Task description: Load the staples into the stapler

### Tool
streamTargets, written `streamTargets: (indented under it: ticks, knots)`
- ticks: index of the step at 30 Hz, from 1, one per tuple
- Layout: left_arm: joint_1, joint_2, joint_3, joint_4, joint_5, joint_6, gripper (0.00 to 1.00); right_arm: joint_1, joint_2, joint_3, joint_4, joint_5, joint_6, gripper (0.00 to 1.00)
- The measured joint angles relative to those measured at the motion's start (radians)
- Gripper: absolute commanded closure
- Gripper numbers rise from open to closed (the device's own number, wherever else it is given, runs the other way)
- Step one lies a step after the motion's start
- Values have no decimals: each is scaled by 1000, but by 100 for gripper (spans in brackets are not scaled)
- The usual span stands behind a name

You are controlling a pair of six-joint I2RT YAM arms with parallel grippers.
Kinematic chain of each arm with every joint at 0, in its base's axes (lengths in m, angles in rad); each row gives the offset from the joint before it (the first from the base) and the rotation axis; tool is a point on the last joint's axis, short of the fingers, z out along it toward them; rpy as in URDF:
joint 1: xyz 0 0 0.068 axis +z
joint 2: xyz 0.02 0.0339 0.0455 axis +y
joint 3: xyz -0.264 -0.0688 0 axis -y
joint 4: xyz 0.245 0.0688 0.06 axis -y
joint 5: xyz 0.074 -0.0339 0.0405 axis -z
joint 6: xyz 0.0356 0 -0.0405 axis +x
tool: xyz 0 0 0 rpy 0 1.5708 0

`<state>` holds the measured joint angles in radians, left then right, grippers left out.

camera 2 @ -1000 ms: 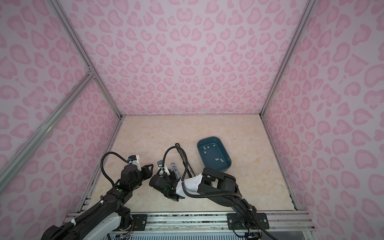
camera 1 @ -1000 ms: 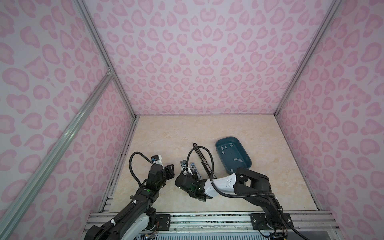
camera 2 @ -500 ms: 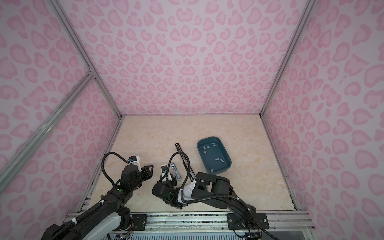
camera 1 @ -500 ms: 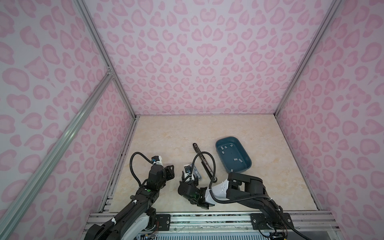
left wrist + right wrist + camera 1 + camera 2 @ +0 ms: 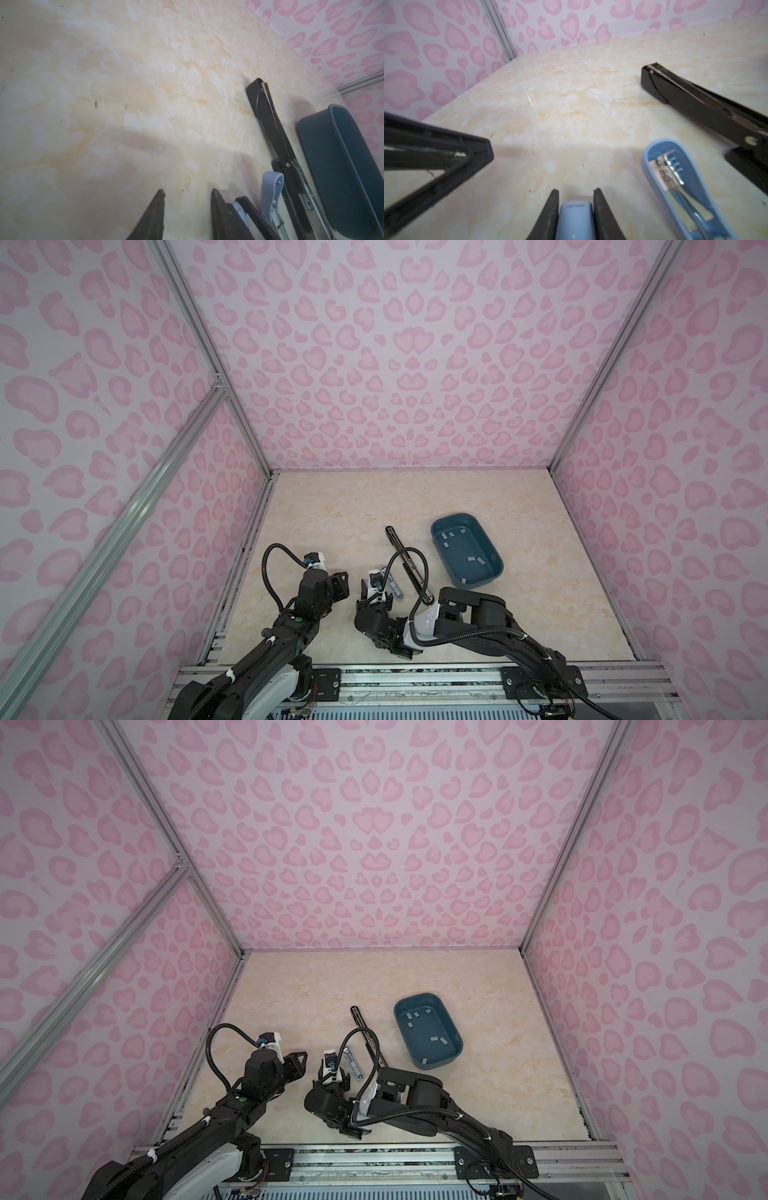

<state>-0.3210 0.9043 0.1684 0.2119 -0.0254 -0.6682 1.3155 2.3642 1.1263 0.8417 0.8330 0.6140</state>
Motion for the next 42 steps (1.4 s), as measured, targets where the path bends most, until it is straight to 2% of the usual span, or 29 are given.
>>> streamTargets:
  ticks: [4, 10, 15, 20, 28, 37, 42]
  knots:
    - [0, -5, -2, 0, 0, 0, 61, -15, 30, 10, 95, -29, -4, 75]
    - [0, -5, -2, 0, 0, 0, 60, -34, 0, -26, 126, -128, 2, 71]
    - [0, -19, -1, -1, 0, 0, 60, -57, -70, -24, -42, -203, 19, 68]
    - [0, -29, 2, -2, 3, 1, 60, -78, -116, 10, -237, -214, 6, 66]
    - [0, -30, 14, -8, 5, 8, 60, -99, -171, 60, -433, -232, -44, 59]
    - [0, -30, 28, -14, 11, 15, 60, -114, -253, 90, -501, -235, -103, 45]
    - [0, -31, 28, -24, 11, 15, 60, -117, -275, 51, -501, -250, -108, 44]
